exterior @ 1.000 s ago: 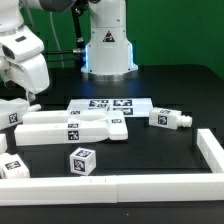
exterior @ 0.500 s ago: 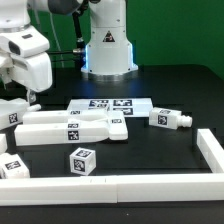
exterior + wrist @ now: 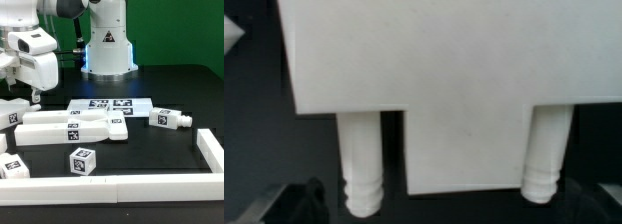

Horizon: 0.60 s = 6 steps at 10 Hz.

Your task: Assemble chair

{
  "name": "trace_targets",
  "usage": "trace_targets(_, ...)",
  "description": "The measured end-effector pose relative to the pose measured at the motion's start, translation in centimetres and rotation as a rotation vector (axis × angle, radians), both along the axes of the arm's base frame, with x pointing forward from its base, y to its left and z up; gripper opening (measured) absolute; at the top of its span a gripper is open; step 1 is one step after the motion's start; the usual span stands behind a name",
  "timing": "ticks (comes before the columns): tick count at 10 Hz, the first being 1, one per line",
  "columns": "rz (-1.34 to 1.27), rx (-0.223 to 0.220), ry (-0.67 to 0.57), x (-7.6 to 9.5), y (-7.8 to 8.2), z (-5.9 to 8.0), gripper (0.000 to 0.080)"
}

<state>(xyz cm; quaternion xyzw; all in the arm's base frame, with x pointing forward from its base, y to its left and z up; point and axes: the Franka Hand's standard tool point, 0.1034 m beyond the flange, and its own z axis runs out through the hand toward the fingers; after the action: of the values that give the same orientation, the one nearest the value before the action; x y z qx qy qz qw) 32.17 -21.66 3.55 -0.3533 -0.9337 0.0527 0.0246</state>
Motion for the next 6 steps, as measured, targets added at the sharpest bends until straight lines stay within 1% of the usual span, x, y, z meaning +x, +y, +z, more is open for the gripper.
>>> trace_targets(1,-0.002,0.001,0.002,-0.1,-0.09,-0.05,0.0649)
trace_targets(2,-0.009,0.001,0.017,-0.32,-0.52,-0.08,0.0649)
trace_targets(4,-0.011,-0.002,0.022,0.0,-0.95,-0.2,0.0649)
trace_targets(6,-0.02,0.0,0.027,0.06,-0.89,-0.63,0.0649)
